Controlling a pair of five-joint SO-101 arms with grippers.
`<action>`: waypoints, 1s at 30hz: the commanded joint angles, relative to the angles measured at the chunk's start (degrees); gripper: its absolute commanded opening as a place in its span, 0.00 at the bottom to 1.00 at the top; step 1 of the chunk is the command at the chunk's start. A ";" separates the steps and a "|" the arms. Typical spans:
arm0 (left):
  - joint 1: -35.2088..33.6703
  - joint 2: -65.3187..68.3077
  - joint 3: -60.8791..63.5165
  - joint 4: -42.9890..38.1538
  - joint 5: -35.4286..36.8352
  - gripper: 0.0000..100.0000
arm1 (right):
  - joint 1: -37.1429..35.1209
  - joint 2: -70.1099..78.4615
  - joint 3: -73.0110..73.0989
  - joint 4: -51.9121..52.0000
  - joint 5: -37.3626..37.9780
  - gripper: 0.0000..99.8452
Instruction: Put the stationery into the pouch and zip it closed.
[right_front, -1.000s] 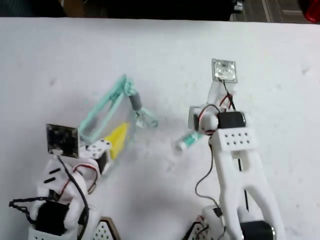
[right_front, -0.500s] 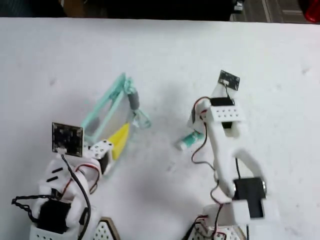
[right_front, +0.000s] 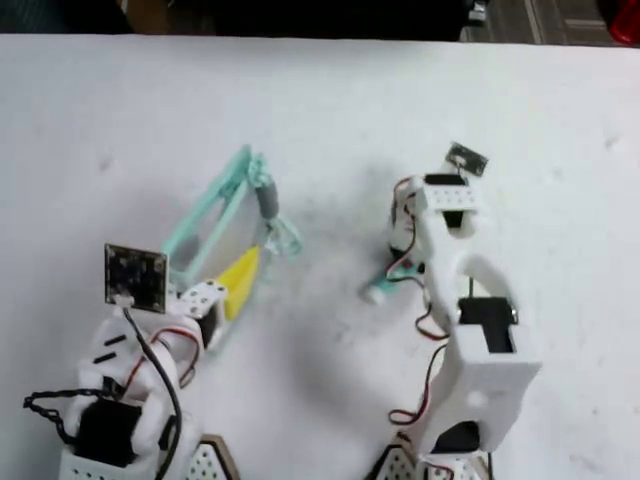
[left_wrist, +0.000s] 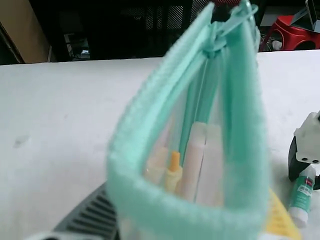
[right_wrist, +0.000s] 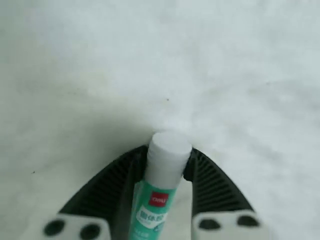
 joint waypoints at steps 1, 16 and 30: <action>-0.40 0.31 -0.53 -1.76 1.49 0.28 | -0.13 1.63 -4.84 1.10 0.00 0.01; -4.09 0.31 -0.70 -1.93 5.27 0.27 | -1.98 -23.08 -16.97 13.93 11.87 0.02; -3.03 0.40 -1.76 -1.32 4.92 0.28 | -20.00 -58.59 -16.88 7.87 24.70 0.02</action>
